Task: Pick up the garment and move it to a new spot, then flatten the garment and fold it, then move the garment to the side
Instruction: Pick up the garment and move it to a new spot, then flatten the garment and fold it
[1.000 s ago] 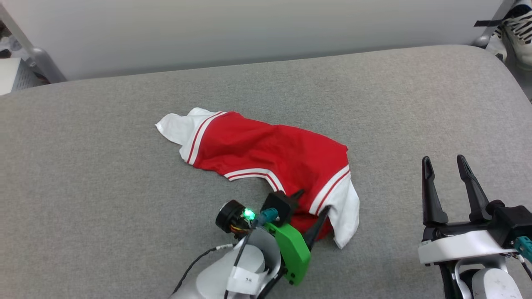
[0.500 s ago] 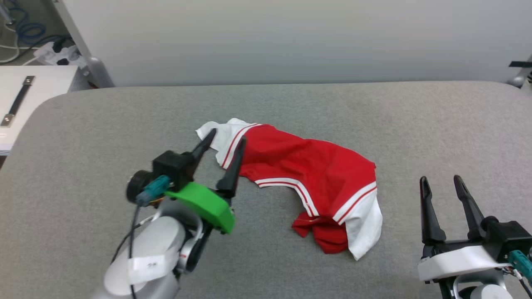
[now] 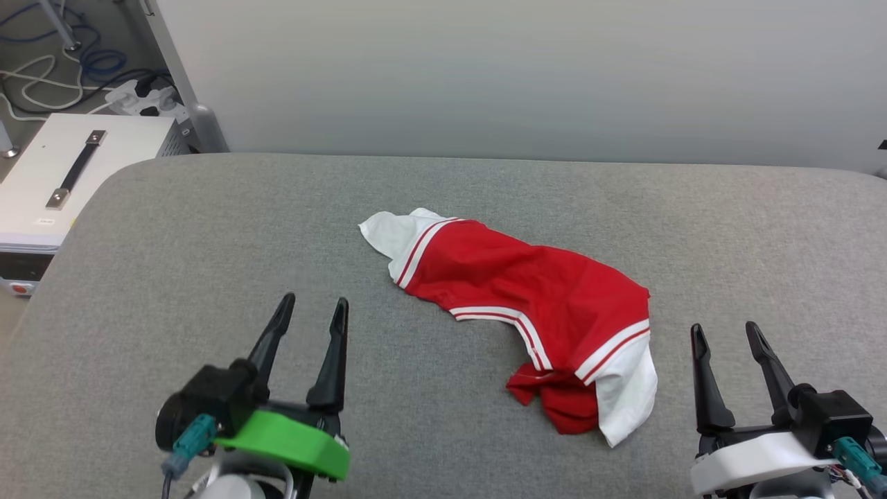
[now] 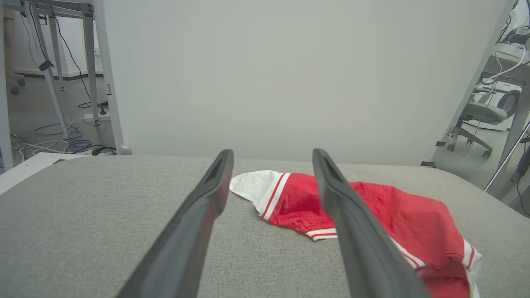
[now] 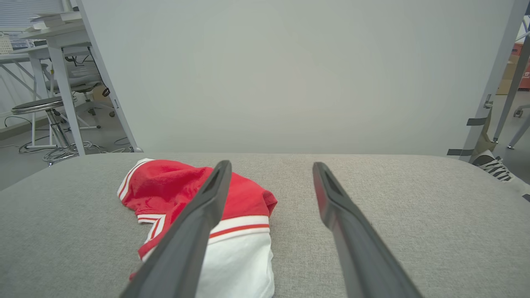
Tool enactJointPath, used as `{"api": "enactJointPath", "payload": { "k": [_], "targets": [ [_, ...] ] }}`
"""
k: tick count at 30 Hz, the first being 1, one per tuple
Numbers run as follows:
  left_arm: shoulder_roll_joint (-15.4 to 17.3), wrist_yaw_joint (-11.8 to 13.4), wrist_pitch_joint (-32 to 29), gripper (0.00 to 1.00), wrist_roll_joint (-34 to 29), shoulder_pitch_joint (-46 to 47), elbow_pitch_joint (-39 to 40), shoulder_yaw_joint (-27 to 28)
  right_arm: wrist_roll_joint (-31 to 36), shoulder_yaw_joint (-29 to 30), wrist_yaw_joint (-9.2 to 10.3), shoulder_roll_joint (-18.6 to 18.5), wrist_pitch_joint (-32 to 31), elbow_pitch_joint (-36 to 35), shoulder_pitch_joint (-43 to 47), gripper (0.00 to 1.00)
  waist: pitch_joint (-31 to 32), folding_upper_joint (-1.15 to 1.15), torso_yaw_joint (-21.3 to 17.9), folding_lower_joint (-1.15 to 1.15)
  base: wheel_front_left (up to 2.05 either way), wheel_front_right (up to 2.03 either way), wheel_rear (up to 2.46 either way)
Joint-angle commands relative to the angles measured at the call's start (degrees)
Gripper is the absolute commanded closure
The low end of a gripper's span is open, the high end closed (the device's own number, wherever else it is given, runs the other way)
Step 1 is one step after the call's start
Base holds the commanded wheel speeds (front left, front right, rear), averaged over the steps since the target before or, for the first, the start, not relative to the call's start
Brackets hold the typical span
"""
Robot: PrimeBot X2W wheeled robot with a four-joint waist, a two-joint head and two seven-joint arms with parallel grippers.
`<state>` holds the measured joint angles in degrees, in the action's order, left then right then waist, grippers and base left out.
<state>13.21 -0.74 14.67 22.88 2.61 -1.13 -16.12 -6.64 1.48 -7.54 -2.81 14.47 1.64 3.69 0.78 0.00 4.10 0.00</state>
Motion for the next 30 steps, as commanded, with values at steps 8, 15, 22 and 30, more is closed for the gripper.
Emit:
{"api": "enactJointPath", "payload": {
  "k": [8,15,22,30],
  "targets": [
    [-4.9,-4.8,0.3,0.00,-5.5,-3.2,-0.1,6.1,2.5,-1.0,0.05,-0.1,0.3,0.7,2.2,0.00,0.4,0.00,0.5,0.00,0.00,0.00,0.00],
    [-7.2,-6.2,0.3,0.00,-7.5,-2.5,-1.5,8.2,0.9,-9.1,0.05,-5.2,-23.1,0.2,2.5,0.00,-1.0,0.00,0.5,0.00,0.00,0.00,0.00],
    [-8.4,-6.6,0.3,0.00,-8.3,-1.3,-2.3,9.0,-7.6,-14.6,0.05,-10.2,-45.0,-4.8,1.2,0.00,-2.6,0.00,1.8,0.00,0.00,0.00,0.00],
    [-8.7,-6.7,0.3,0.00,-8.3,0.6,-2.8,8.2,-7.9,-16.4,0.05,-13.4,-52.4,-5.7,-2.4,0.00,-5.3,0.00,4.8,0.00,0.00,0.00,0.00]
  ]
}}
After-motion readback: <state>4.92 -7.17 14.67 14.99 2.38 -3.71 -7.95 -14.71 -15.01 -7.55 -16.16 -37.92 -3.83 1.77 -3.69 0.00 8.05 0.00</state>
